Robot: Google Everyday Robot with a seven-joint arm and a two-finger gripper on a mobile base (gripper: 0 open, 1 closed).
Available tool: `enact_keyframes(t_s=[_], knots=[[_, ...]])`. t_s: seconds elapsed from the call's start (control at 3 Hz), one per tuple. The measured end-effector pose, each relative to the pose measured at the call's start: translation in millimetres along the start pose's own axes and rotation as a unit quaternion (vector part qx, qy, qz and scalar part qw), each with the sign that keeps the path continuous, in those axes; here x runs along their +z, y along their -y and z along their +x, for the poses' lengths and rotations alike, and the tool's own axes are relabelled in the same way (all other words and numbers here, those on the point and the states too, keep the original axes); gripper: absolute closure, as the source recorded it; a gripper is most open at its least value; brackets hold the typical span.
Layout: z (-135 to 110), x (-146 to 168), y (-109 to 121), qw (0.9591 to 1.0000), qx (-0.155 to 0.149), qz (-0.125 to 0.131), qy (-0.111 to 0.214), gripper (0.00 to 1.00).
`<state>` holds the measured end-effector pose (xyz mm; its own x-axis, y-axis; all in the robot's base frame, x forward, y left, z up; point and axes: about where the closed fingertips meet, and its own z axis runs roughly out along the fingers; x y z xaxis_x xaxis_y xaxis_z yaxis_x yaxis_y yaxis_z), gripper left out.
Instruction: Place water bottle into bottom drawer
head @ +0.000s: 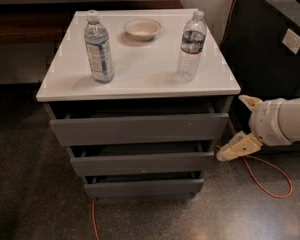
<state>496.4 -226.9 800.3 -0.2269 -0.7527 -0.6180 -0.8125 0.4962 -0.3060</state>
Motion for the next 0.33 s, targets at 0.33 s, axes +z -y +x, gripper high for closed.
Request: enact_keyframes(t_s=[0.33], knots=[[2.1, -6.1, 0.0, 0.9999, 0.011, 0.003, 0.005, 0.0]])
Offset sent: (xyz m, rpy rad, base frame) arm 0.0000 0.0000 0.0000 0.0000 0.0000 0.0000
